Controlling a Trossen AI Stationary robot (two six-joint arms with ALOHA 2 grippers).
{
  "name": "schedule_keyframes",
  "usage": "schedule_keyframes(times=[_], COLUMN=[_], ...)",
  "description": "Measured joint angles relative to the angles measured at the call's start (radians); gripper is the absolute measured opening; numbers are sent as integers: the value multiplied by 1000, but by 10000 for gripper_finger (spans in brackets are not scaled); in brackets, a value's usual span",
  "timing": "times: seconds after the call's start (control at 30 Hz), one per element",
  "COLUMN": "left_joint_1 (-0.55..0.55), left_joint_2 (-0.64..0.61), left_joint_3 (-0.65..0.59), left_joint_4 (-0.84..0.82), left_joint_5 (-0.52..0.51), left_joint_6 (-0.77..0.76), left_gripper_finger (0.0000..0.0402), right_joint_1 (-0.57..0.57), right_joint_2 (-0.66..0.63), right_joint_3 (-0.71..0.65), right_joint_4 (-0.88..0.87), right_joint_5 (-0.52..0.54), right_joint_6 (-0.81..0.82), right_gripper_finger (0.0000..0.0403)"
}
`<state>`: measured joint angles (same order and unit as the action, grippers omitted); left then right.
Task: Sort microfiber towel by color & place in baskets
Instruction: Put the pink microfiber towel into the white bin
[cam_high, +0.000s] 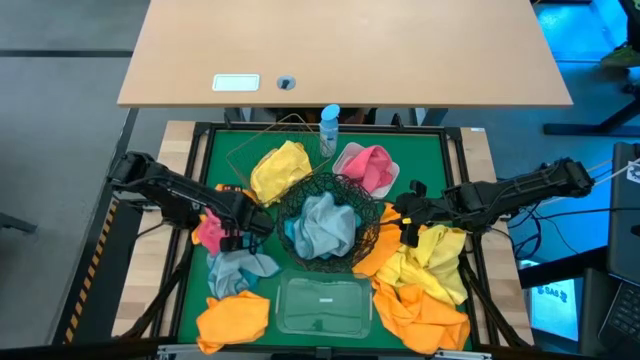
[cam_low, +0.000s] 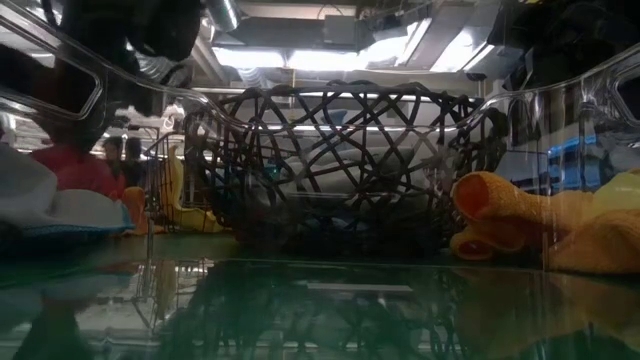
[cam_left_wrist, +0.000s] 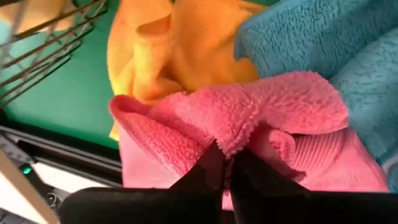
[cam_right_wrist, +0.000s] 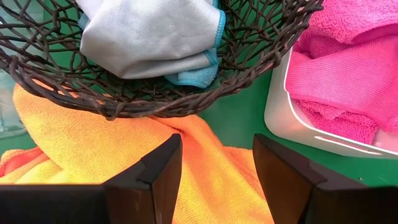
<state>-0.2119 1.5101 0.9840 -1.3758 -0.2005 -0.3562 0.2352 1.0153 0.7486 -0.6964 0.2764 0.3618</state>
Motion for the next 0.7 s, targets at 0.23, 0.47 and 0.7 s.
schedule_keyframes(times=[0.23, 0.47, 0.7], left_joint_1=[-12, -12, -9], left_joint_2=[-11, -85, -143], left_joint_3=[149, 326, 525], left_joint_4=[-97, -101, -66], left_joint_5=[-18, -96, -287], left_joint_6=[0, 0, 0], left_gripper_finger=[2, 1, 1], right_joint_1=[0, 0, 0], right_joint_2=[0, 0, 0], right_joint_3=[0, 0, 0], right_joint_4=[0, 0, 0], right_joint_5=[0, 0, 27], right_joint_6=[0, 0, -1], right_gripper_finger=[193, 193, 193])
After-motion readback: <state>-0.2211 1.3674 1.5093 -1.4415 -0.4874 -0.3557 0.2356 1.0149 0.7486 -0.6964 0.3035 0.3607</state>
